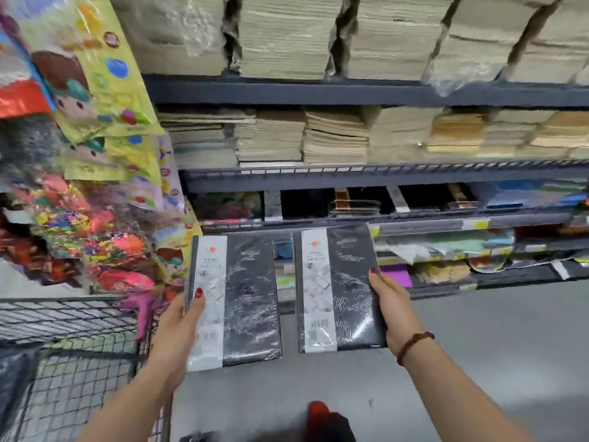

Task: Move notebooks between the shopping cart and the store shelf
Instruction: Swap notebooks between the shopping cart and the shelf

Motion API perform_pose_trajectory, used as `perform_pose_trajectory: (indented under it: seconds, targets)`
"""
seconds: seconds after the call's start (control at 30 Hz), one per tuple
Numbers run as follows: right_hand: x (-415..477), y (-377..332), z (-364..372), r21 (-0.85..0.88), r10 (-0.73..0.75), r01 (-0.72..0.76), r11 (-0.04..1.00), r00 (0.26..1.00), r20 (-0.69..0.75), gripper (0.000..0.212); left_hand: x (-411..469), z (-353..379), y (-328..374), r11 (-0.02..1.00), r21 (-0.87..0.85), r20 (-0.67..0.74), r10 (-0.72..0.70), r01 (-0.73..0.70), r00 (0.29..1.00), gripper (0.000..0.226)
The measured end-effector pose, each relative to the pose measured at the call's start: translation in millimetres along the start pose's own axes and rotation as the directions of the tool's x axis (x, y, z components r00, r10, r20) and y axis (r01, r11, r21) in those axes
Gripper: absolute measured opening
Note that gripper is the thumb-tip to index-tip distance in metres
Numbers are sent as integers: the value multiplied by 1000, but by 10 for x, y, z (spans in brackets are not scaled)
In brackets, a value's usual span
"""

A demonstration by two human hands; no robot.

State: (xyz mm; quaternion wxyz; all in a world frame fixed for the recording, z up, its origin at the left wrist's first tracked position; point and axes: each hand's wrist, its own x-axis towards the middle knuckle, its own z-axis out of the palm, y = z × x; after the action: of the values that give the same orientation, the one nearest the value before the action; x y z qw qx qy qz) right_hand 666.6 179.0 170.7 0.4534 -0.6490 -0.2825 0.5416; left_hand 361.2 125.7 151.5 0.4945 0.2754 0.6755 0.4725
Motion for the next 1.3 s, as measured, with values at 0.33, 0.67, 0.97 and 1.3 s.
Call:
perform_pose_trajectory:
  seconds: [0.33,0.67,0.97,1.3]
  targets:
    - [1394,-84,528,-8,118,-118,993,973,198,15,355,663,-227,997,-58,-321,-75,60,944,10]
    - [2246,109,1051,-49,98,-91,995,981,165,13,945,1023,-487,986,-168,-377,-48,-18,925,9]
    - [2422,155,885,-142,4,81,987,858,514,80,1078,931,-750,987,-160,-363,-75,17,929,9]
    - [2057,366,696,-605,-476,735,306,668,572,73,1079,934,-761,988,-155,-364,-41,-17,930,12]
